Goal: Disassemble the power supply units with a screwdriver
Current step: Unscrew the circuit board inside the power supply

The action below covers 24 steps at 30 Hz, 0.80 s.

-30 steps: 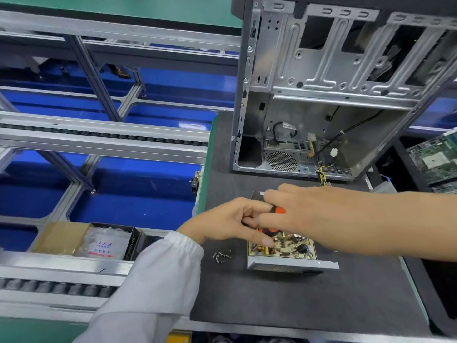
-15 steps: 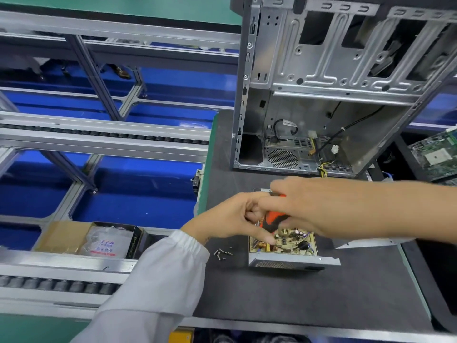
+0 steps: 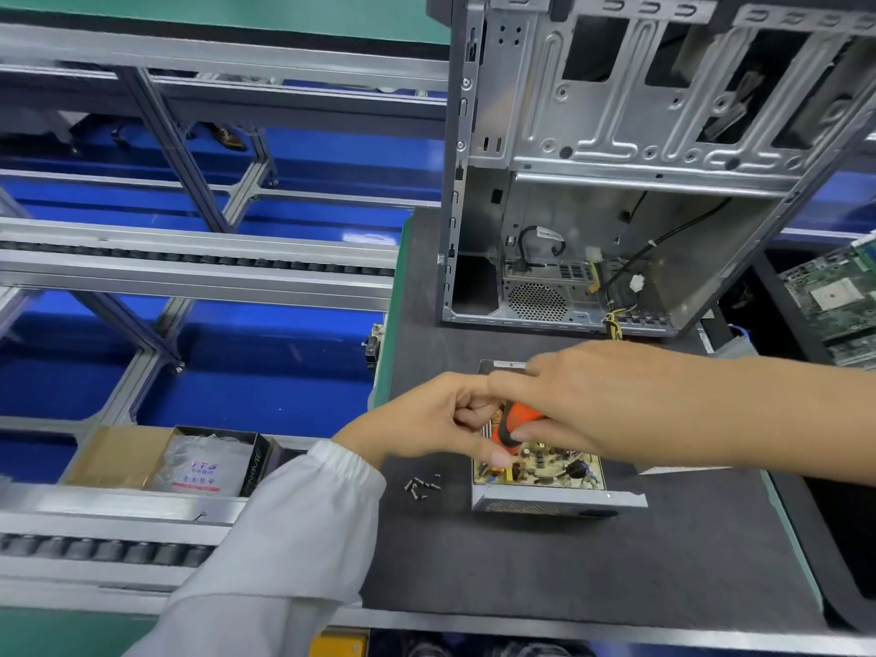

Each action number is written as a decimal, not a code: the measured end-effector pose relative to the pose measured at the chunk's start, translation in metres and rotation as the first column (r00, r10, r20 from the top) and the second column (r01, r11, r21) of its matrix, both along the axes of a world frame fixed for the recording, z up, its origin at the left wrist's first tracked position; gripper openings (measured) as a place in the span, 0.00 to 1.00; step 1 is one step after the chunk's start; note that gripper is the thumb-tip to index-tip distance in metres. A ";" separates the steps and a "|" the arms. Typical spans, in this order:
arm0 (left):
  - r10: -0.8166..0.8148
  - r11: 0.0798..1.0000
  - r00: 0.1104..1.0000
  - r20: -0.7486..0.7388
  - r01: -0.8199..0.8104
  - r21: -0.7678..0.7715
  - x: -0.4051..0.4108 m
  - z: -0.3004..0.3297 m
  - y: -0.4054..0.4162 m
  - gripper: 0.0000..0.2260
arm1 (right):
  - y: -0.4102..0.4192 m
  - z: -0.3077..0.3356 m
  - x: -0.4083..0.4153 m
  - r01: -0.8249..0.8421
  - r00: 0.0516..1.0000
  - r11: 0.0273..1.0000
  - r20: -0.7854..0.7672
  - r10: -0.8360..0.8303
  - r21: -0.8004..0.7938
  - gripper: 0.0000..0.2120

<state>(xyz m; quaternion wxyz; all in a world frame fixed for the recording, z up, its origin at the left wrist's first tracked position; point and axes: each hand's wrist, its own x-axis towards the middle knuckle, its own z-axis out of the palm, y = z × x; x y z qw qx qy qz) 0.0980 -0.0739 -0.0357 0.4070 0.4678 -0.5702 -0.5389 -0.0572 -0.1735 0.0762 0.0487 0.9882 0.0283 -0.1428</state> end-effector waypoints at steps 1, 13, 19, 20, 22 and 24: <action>-0.020 1.000 1.000 -0.005 0.020 0.011 0.003 0.000 0.001 0.16 | -0.003 0.001 0.001 -0.016 0.999 0.999 -0.031 0.018 0.050 0.13; 0.154 0.988 0.988 -0.002 -0.154 -0.006 -0.010 -0.006 -0.001 0.13 | 0.004 -0.001 0.010 0.110 0.993 0.986 0.051 -0.105 -0.125 0.23; 0.149 0.989 0.988 0.050 -0.148 -0.021 0.016 -0.019 0.014 0.09 | -0.001 0.002 0.003 0.030 0.998 0.992 -0.055 -0.036 -0.119 0.09; 0.207 0.978 0.975 0.077 -0.207 -0.004 0.019 -0.025 0.018 0.06 | -0.001 0.002 0.001 0.051 0.995 0.993 -0.080 -0.060 -0.102 0.10; 0.280 0.958 0.942 0.184 -0.287 0.011 0.018 -0.040 0.025 0.03 | -0.002 0.004 -0.001 0.082 0.989 0.992 -0.112 -0.092 -0.093 0.11; 0.278 0.956 0.908 0.313 -0.292 -0.004 0.009 -0.054 0.029 0.04 | -0.003 0.004 -0.002 0.091 0.987 0.990 -0.125 -0.104 -0.106 0.11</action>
